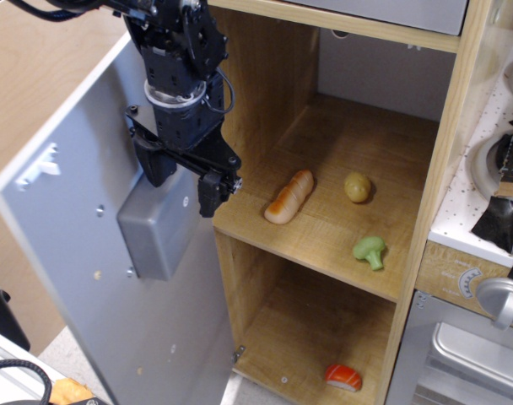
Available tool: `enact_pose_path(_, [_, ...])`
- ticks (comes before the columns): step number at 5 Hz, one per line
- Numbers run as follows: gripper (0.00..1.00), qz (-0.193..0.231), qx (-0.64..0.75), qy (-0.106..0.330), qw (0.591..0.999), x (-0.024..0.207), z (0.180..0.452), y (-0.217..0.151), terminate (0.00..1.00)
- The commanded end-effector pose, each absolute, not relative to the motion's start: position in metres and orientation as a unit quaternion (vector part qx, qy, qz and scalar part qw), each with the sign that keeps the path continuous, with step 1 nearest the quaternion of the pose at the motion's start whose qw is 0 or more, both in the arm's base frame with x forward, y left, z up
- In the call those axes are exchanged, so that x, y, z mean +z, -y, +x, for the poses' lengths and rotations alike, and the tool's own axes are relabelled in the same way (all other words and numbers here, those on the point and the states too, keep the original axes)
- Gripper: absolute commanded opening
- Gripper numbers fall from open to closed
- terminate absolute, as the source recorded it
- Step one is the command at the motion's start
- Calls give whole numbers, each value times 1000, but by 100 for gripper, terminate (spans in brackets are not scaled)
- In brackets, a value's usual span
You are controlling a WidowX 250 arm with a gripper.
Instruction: Open fridge
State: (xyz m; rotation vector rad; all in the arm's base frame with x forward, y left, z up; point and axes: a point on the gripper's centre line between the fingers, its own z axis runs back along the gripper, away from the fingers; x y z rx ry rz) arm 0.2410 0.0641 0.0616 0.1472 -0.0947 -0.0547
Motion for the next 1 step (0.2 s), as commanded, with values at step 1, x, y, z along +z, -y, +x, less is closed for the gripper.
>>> enact_pose_path(1, [100,78,-28,67,994,78,240,-60,100])
